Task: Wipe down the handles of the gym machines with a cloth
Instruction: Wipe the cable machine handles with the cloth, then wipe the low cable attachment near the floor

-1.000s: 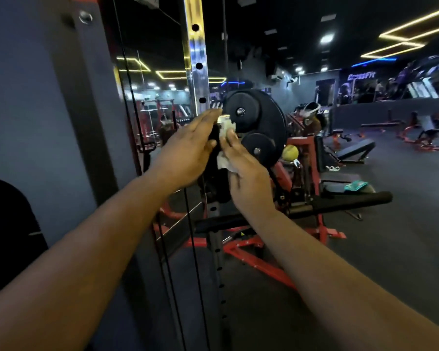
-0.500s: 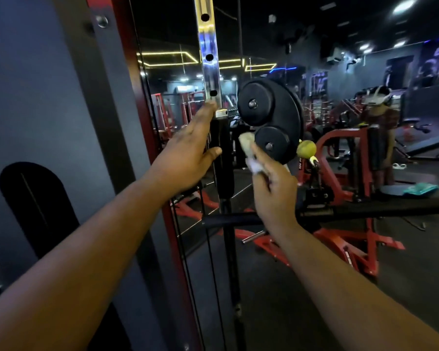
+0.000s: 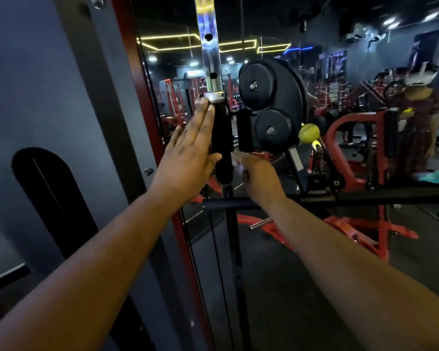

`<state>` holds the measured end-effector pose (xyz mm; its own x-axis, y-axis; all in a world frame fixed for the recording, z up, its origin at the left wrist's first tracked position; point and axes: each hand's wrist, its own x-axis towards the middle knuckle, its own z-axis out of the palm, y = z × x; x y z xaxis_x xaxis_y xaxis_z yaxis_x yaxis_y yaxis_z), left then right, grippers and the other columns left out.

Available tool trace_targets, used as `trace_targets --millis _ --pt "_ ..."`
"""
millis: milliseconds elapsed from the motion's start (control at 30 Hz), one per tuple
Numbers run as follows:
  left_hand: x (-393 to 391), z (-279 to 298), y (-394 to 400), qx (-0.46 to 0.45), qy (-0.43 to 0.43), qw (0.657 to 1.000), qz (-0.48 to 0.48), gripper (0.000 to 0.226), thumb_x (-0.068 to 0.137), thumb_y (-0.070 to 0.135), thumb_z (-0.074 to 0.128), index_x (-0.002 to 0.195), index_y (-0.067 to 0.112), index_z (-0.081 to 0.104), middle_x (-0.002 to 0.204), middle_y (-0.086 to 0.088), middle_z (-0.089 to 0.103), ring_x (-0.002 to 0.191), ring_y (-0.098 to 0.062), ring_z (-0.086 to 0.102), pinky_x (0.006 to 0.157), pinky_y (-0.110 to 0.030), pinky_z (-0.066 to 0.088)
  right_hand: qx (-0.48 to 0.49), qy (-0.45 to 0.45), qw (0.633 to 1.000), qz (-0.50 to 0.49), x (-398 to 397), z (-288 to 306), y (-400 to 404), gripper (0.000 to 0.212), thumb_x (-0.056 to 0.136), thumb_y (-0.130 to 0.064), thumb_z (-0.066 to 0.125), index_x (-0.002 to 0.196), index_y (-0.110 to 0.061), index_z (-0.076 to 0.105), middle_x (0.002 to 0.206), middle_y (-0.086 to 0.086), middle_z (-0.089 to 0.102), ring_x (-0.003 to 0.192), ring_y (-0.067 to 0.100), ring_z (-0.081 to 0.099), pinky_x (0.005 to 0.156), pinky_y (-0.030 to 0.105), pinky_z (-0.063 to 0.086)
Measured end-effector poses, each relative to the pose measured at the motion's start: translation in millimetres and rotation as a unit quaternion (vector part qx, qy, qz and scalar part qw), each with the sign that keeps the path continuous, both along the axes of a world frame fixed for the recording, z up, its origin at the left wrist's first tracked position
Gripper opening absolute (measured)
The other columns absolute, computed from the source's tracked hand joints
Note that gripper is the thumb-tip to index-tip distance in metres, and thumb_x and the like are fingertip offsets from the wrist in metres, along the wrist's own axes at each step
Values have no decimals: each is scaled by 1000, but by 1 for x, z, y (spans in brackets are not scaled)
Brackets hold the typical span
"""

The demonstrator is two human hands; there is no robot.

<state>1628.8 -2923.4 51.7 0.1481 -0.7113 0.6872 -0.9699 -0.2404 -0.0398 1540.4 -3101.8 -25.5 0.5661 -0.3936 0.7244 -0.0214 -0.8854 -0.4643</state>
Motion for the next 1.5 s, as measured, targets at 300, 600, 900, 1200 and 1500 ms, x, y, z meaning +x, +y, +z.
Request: trace_targets --millis 300,600,900,1200,1500 --pt "-39 -38 9 51 44 989 128 98 102 36 59 160 29 -20 165 14 -28 152 -5 -10 129 -46 9 178 -42 977 109 -6 -29 11 37 98 -6 51 128 -16 71 124 5 72 118 19 65 100 28 49" --pt "-149 -147 44 -53 315 913 256 83 100 46 60 164 23 14 167 0 28 147 -20 38 117 -39 38 525 -5 787 323 -93 -106 71 15 105 -17 57 114 -18 68 111 6 75 103 21 73 81 39 62" --pt "-261 -229 152 -334 602 681 249 33 92 39 74 111 12 74 102 -7 78 94 -23 75 74 -35 60 545 147 690 453 -148 -156 195 8 96 -3 66 102 -3 70 90 10 76 78 16 71 65 25 58" --pt "-384 -222 317 -575 548 552 253 8 102 15 61 106 8 62 96 -15 73 88 -28 73 77 -41 59 401 300 636 587 -228 -157 350 3 95 -14 70 92 -14 70 79 0 74 73 17 66 66 31 53" --pt "-503 -239 477 -576 440 555 409 35 89 36 79 115 20 62 111 -8 74 97 -25 75 78 -47 63 162 362 603 692 -316 -154 502 11 97 -35 66 108 -32 65 99 -9 72 93 7 69 74 20 54"
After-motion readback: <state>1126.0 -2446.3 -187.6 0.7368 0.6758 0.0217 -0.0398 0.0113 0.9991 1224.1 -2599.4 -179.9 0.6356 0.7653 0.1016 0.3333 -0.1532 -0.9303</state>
